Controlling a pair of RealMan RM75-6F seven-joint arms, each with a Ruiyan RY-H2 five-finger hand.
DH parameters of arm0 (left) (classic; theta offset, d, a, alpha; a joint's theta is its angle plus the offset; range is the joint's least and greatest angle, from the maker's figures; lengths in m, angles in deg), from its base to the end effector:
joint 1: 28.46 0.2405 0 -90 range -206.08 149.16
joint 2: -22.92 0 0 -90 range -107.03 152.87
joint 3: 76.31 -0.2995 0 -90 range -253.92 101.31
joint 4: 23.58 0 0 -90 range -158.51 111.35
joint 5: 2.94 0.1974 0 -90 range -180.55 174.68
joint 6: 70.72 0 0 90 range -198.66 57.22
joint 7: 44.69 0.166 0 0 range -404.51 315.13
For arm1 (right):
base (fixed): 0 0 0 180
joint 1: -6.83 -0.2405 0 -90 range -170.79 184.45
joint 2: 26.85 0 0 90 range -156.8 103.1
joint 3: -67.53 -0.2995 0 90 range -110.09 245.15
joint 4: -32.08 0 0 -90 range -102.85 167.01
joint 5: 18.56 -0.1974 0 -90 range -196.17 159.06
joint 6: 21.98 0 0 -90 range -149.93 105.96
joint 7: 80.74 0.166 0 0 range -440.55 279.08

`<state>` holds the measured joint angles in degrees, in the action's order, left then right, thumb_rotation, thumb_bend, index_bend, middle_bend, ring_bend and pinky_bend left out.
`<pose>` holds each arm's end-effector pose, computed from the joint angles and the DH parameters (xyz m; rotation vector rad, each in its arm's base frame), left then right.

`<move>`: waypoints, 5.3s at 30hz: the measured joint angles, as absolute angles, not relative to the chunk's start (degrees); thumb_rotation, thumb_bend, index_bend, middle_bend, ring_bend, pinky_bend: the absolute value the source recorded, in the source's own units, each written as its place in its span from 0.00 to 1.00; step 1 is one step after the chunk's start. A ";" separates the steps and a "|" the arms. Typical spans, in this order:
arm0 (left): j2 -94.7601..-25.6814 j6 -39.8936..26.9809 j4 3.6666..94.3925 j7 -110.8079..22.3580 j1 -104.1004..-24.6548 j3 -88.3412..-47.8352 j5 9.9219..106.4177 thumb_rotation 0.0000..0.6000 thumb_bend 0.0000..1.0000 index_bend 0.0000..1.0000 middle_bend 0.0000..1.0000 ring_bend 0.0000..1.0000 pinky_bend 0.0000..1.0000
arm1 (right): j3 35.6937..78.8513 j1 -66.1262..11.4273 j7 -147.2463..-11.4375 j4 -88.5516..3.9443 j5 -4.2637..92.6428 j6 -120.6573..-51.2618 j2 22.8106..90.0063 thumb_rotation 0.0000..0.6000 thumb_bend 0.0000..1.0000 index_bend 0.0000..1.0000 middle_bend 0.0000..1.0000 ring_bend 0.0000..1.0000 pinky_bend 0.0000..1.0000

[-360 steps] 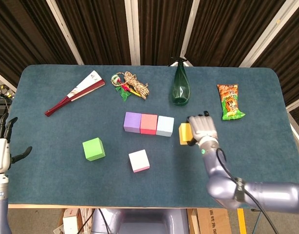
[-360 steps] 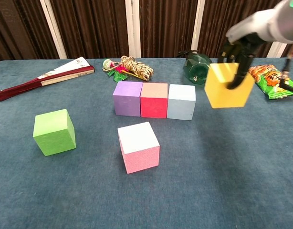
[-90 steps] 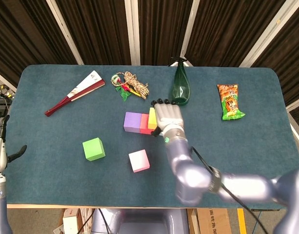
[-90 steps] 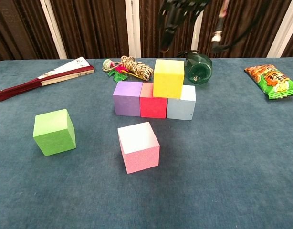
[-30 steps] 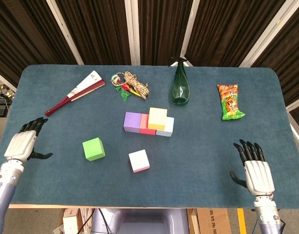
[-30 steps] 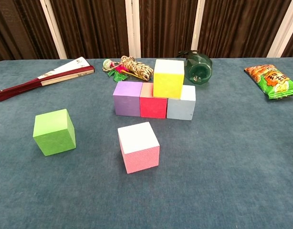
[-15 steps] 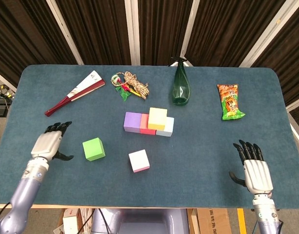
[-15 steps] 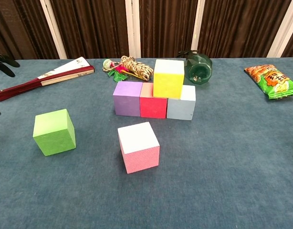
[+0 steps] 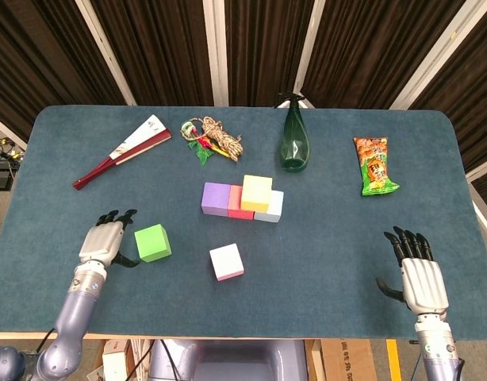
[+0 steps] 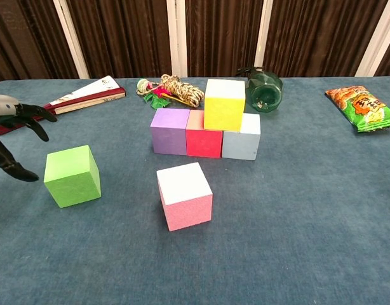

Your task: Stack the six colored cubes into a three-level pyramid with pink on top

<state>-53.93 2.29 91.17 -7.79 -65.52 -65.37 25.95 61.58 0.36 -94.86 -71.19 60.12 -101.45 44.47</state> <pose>-0.2208 0.3280 0.0590 -1.4748 -1.3336 -0.6173 -0.3087 -0.2191 0.1296 1.3595 -1.0499 0.8958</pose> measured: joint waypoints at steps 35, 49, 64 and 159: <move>-61.43 4.80 85.08 -5.15 -68.28 -64.88 23.38 1.00 0.29 0.19 0.28 0.00 0.00 | 61.28 -0.12 -92.03 -71.77 57.67 -101.58 43.53 1.00 0.27 0.14 0.10 0.08 0.01; -61.70 3.80 84.77 -4.89 -69.04 -64.60 22.23 1.00 0.40 0.29 0.38 0.00 0.00 | 61.19 -0.29 -91.56 -72.04 56.84 -101.51 43.49 1.00 0.27 0.14 0.10 0.08 0.01; -59.62 4.58 86.59 -2.57 -70.33 -63.06 19.85 1.00 0.43 0.30 0.40 0.00 0.00 | 61.04 -0.21 -90.60 -72.14 56.24 -101.80 43.19 1.00 0.27 0.14 0.10 0.08 0.01; -49.94 -37.51 58.98 -29.18 -106.93 -71.92 21.11 1.00 0.30 0.22 0.29 0.00 0.00 | 57.88 0.27 -93.09 -70.94 50.23 -104.93 44.23 1.00 0.27 0.14 0.10 0.08 0.01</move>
